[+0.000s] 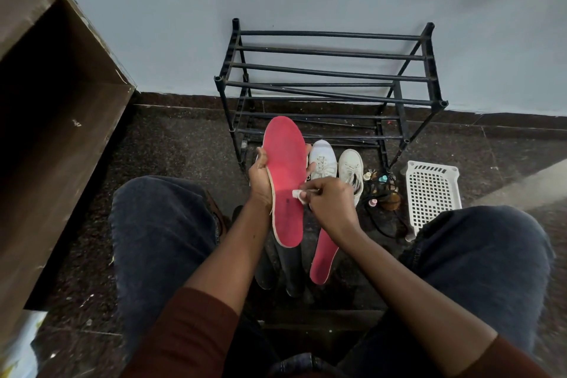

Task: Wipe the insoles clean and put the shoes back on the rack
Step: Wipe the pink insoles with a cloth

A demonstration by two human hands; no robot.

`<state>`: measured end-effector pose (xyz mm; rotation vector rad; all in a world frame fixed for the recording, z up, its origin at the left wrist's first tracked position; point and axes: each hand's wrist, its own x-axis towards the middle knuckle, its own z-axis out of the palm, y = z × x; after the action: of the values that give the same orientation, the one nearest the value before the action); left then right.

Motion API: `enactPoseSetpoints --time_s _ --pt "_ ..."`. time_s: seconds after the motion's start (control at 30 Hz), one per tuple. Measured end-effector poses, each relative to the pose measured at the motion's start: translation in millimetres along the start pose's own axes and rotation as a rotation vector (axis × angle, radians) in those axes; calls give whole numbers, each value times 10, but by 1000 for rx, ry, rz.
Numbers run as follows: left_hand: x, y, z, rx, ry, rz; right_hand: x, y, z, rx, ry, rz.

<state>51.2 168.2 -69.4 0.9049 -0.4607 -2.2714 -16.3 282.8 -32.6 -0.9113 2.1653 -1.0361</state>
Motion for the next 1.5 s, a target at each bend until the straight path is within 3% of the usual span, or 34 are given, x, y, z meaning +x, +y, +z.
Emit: enactPoseSetpoints --time_s 0.13,0.3,0.63,0.9,1.1,1.37,1.5 --pt "-70 -8 -31 81 -54 -86 256 -158 -63 -178 121 -183" --pt "-115 -74 -73 114 -153 -177 440 -239 -153 -223 223 -209" --pt "-28 -124 -60 66 -55 -148 36 -61 -16 -101 -47 -37" --pt "-163 -186 -8 102 -116 -166 500 -186 -119 -291 200 -198" --pt "-79 -152 -14 95 -118 -164 277 -105 70 -320 42 -312" --pt "3 -194 -61 49 -112 -265 -209 7 105 -228 -102 -638" --pt "-6 -153 -61 120 -75 -277 -125 -19 101 -253 -90 -685"
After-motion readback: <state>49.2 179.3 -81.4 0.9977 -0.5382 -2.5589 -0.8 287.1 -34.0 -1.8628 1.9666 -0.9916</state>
